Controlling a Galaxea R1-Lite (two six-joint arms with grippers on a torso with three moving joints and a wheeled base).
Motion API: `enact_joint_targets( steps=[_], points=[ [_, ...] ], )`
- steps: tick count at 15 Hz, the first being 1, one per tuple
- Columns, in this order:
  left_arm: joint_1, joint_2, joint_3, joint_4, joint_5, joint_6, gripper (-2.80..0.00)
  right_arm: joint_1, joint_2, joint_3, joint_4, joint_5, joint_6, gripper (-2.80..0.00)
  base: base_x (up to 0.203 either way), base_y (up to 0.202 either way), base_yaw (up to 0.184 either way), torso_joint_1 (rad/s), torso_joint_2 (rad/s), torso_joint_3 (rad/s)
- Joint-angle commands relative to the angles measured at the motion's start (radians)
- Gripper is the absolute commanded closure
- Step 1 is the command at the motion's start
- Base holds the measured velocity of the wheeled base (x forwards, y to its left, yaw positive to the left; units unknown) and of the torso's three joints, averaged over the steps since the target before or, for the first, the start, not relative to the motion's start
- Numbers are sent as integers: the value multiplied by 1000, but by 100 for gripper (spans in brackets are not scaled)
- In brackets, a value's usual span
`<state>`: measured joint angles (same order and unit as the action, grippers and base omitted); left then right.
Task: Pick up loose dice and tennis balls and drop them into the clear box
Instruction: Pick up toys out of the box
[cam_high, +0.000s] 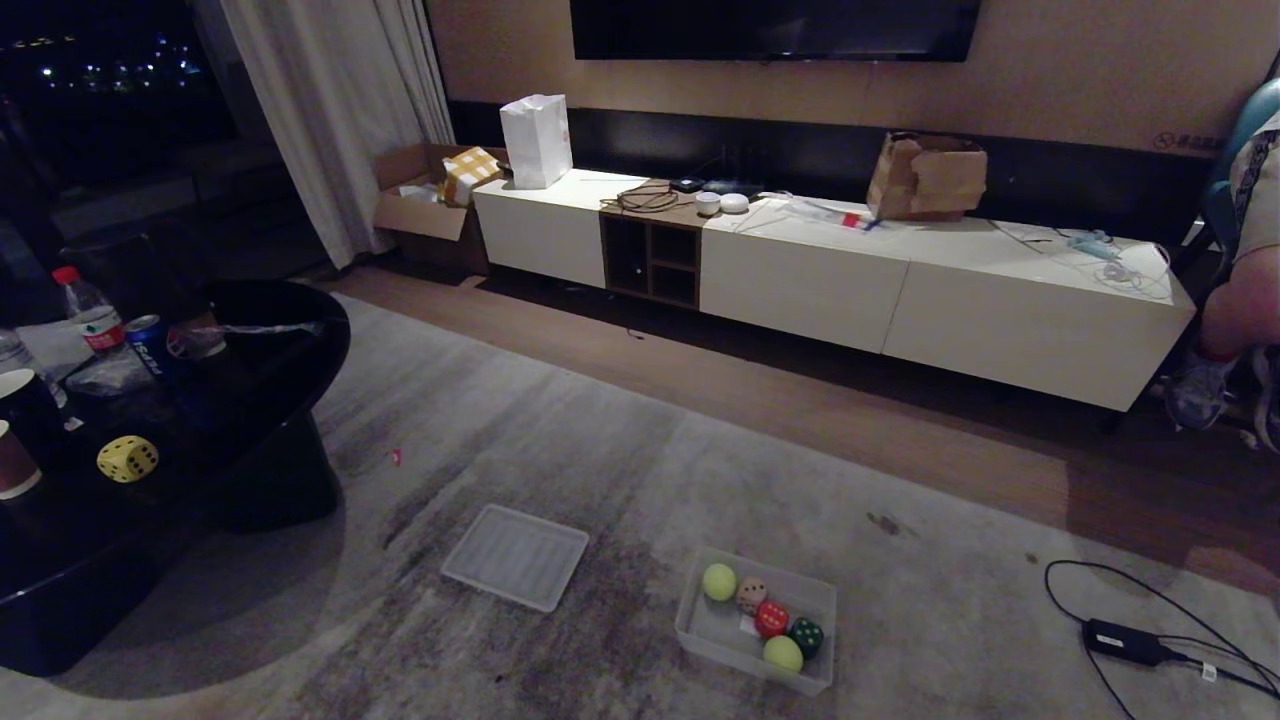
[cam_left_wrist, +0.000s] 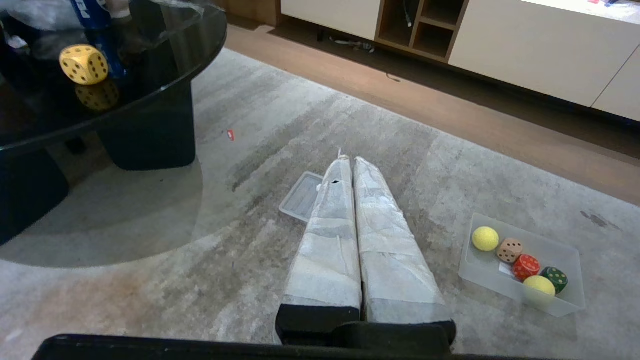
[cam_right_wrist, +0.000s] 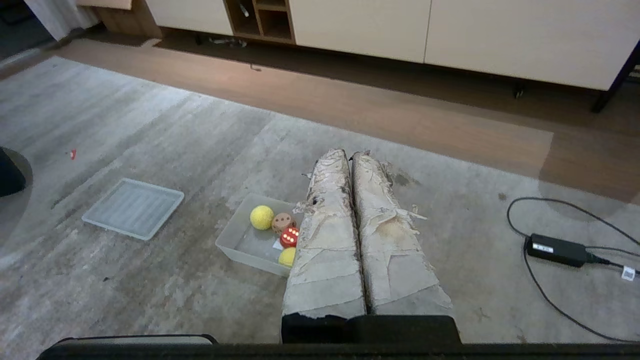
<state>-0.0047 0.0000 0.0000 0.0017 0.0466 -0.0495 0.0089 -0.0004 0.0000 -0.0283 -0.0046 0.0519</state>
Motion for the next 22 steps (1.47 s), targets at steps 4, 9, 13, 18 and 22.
enact_joint_targets(
  steps=[4, 9, 13, 18, 22],
  points=[
    [0, 2, 2, 0, 3, -9, 0, 0, 2, 11, -1, 0, -1, 0, 0, 0, 0, 2, 3, 48],
    [0, 2, 2, 0, 1, 0, 0, 0, 2, 11, -1, -1, -1, 0, 0, 0, 0, 19, -101, -78],
    [0, 2, 2, 0, 1, 0, 0, 0, 2, 11, -1, 0, -1, 0, 4, -5, 121, 42, -145, -115],
    [0, 2, 2, 0, 1, -3, 0, 0, 2, 11, -1, 0, 2, 0, 0, -6, 129, 18, 15, 15],
    [0, 2, 2, 0, 1, -2, 0, 0, 2, 11, -1, 0, 3, 0, 0, 0, 0, -42, 238, 178]
  ],
)
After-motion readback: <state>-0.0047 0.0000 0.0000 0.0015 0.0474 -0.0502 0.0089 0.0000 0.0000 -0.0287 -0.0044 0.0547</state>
